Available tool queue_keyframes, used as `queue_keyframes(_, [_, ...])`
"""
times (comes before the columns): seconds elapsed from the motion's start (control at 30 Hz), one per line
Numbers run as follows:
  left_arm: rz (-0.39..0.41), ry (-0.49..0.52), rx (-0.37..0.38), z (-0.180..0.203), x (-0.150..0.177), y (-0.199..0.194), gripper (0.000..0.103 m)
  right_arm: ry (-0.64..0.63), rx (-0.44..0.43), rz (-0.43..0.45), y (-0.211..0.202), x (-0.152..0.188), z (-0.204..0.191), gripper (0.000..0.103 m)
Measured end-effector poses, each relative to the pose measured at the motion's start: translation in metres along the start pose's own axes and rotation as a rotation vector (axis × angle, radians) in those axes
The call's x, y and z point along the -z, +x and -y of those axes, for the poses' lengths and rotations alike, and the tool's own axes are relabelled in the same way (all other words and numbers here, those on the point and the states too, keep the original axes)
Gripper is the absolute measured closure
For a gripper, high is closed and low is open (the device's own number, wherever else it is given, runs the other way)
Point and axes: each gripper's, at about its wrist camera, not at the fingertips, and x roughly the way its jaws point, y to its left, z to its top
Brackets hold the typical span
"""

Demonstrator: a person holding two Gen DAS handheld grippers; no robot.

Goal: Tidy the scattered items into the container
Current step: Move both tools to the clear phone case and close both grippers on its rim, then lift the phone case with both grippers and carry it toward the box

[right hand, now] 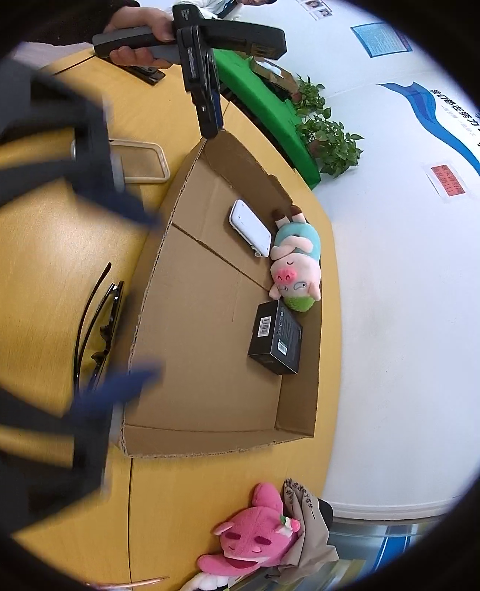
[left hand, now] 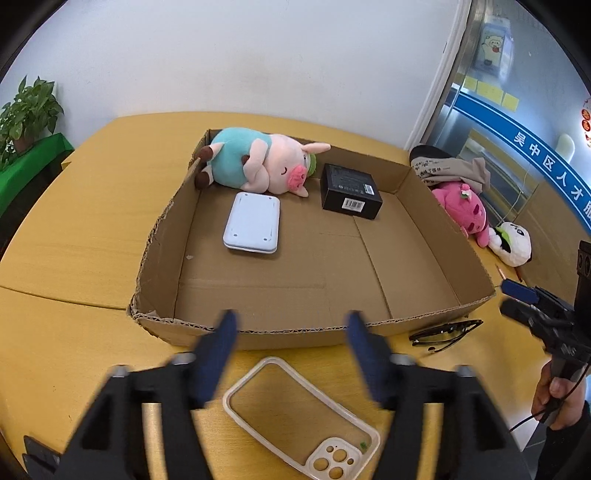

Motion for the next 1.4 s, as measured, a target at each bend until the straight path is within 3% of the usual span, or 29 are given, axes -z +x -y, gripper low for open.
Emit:
queue_keyframes(0.17, [0.004,0.009,0.007,0.002,0.005,-0.008,0.023,-0.022,-0.039,-0.019,-0.006,0.007,-0.009,0.014])
queue_keyframes(0.33, [-0.025,-0.03,0.031,-0.005,0.023,-0.011,0.022,-0.075,-0.14,-0.068,-0.006,0.027,-0.042,0.014])
queue_keyframes(0.5, [-0.105,-0.07,0.055,-0.01,0.041,0.003,0.022,-0.111,-0.285,-0.191,0.025,0.064,-0.089,0.014])
queue_keyframes(0.67, [-0.178,-0.106,0.087,-0.011,0.053,0.019,0.022,-0.131,-0.362,-0.272,0.063,0.079,-0.12,0.014])
queue_keyframes(0.83, [-0.231,-0.203,0.064,-0.032,0.064,0.033,0.024,-0.178,-0.273,-0.258,0.085,0.07,-0.126,0.014])
queue_keyframes(0.93, [-0.252,-0.24,0.051,-0.043,0.068,0.038,0.037,-0.197,-0.207,-0.265,0.095,0.068,-0.124,0.016])
queue_keyframes(0.97, [-0.262,-0.249,0.05,-0.045,0.07,0.04,0.048,-0.218,-0.174,-0.272,0.1,0.069,-0.124,0.025])
queue_keyframes(1.0, [-0.272,-0.257,0.05,-0.047,0.072,0.043,0.06,-0.236,-0.15,-0.282,0.103,0.071,-0.124,0.042])
queue_keyframes(1.1, [-0.278,-0.27,0.054,-0.05,0.076,0.048,0.079,-0.246,-0.12,-0.311,0.111,0.076,-0.122,0.079])
queue_keyframes(1.17, [-0.278,-0.278,0.054,-0.051,0.078,0.049,0.088,-0.247,-0.099,-0.31,0.11,0.077,-0.12,0.086])
queue_keyframes(1.3, [-0.273,-0.263,0.061,-0.048,0.077,0.052,0.088,-0.224,-0.112,-0.309,0.107,0.078,-0.115,0.095])
queue_keyframes(1.4, [-0.257,-0.26,0.067,-0.046,0.075,0.05,0.091,-0.208,-0.133,-0.298,0.101,0.08,-0.118,0.097])
